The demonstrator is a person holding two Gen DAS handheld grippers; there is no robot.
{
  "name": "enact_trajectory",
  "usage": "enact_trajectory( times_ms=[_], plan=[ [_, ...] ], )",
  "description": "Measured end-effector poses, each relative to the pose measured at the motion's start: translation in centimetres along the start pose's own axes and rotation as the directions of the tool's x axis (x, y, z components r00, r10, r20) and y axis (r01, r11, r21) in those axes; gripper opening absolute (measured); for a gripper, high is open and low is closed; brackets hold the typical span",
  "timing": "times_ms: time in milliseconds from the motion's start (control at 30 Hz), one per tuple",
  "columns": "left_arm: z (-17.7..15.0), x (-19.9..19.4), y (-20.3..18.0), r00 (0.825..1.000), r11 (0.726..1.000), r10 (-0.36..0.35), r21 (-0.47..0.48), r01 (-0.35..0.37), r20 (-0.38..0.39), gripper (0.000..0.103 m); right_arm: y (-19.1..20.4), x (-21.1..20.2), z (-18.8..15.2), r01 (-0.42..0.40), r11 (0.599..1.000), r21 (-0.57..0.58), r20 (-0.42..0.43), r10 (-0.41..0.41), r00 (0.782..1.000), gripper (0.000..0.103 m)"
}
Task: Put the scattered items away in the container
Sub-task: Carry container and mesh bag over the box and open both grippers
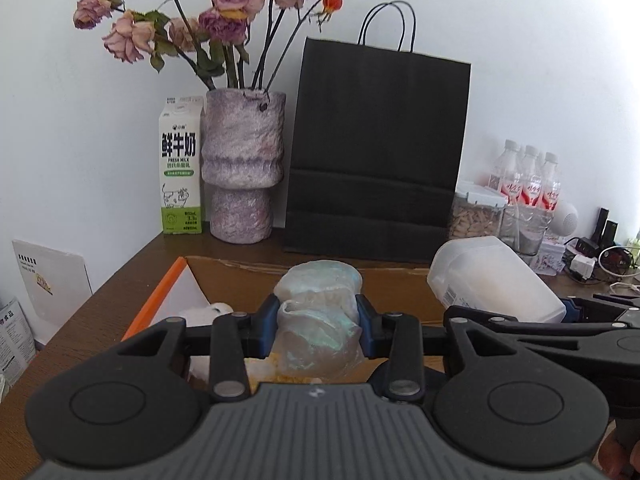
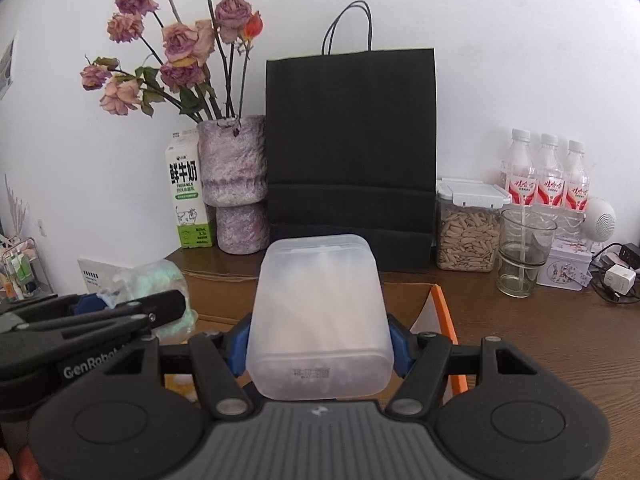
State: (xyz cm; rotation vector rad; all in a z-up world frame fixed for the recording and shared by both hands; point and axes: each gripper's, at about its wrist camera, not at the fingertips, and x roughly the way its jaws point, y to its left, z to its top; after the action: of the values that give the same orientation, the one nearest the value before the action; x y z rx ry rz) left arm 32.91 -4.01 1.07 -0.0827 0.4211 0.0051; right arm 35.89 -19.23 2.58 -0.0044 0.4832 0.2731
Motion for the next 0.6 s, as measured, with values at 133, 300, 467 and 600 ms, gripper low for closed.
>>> enact_trajectory(
  times_ms=[133,300,467,600],
  plan=[
    [-0.5,1.2,0.5,0.999,1.000,0.006,-0.006,-0.006,-0.031,0.039,-0.5,1.9,-0.7,0.004,1.000,0.007,-0.045,-0.004,0.999,0.064],
    [-0.6,1.0,0.4,1.000,1.000,0.026,0.005,-0.026,-0.010,0.041,-0.9,2.3,-1.0,0.012,1.000,0.020,-0.063,-0.010,0.998,0.064],
    [-0.2,0.5,0.9,0.996,0.996,0.089,-0.017,-0.088,0.011,0.079,-0.7,1.6,-0.8,0.016,0.999,0.031,-0.064,-0.014,0.998,0.090],
    [0.4,0.0,2.0,0.986,0.985,0.159,-0.069,-0.156,0.046,0.103,-1.4,0.9,-0.1,0.010,0.998,0.063,-0.060,-0.006,0.998,0.103]
  ],
)
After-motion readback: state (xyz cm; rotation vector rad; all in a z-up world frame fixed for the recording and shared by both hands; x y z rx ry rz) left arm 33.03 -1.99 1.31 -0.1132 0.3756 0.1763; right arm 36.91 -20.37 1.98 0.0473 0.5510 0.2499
